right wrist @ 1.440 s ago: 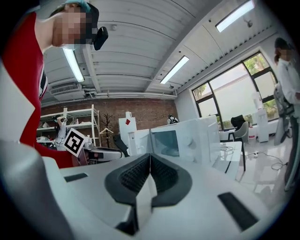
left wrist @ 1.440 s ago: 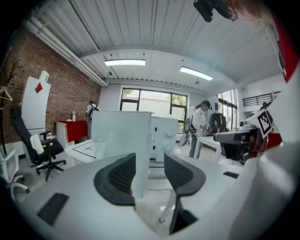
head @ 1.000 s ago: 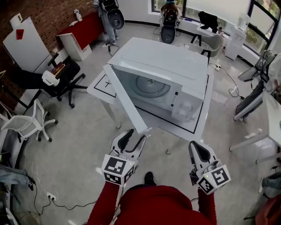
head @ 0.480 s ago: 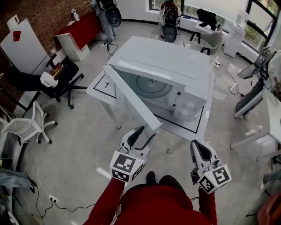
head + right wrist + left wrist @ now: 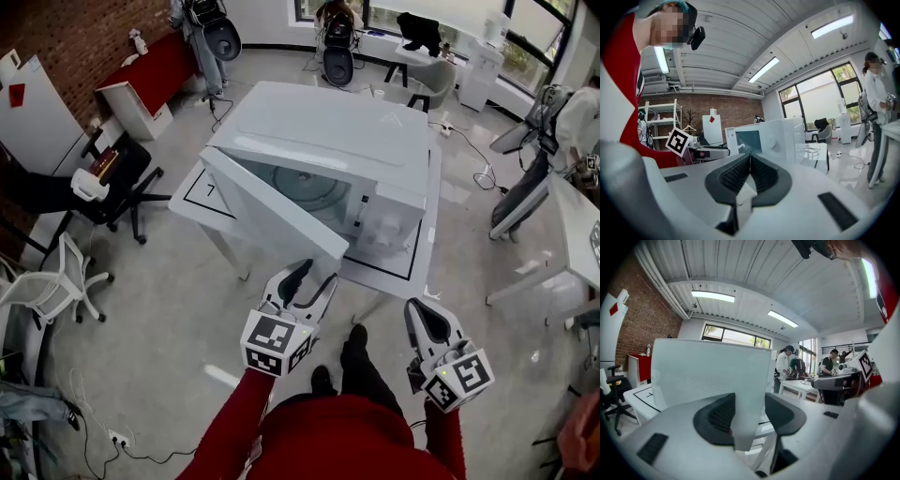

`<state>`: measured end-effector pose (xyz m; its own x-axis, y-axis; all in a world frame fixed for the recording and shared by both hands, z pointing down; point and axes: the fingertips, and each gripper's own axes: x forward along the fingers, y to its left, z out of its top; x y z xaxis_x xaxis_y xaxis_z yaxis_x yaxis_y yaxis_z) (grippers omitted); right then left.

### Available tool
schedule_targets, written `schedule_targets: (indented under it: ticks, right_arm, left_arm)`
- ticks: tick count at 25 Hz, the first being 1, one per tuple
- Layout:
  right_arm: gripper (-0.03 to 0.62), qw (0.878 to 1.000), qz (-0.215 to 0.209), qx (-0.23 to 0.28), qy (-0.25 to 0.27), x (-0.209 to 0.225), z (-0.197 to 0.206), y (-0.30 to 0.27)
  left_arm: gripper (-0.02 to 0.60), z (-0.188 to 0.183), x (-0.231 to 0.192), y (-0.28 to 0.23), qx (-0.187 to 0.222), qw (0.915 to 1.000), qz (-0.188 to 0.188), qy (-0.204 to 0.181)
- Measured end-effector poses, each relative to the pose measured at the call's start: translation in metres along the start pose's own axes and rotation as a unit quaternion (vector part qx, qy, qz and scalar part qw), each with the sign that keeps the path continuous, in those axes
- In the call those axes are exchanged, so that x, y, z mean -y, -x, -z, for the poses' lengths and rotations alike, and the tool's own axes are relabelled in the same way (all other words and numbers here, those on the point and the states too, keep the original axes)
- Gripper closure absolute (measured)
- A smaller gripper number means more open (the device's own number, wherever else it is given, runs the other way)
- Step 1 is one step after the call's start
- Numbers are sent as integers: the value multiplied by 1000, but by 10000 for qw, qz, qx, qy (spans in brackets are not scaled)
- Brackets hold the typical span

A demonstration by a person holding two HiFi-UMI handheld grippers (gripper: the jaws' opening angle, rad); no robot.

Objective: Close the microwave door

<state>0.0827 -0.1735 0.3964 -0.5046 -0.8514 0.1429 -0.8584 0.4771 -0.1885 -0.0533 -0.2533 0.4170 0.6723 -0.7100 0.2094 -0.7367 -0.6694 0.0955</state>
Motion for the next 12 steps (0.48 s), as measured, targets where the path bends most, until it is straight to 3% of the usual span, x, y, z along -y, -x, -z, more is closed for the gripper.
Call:
schedule_targets:
  ticks: [12]
  right_arm:
    - [579,10000,16,17,6,26,-7,-12]
  left_arm:
    - [387,-12,-5,-40,105,9997,87,199]
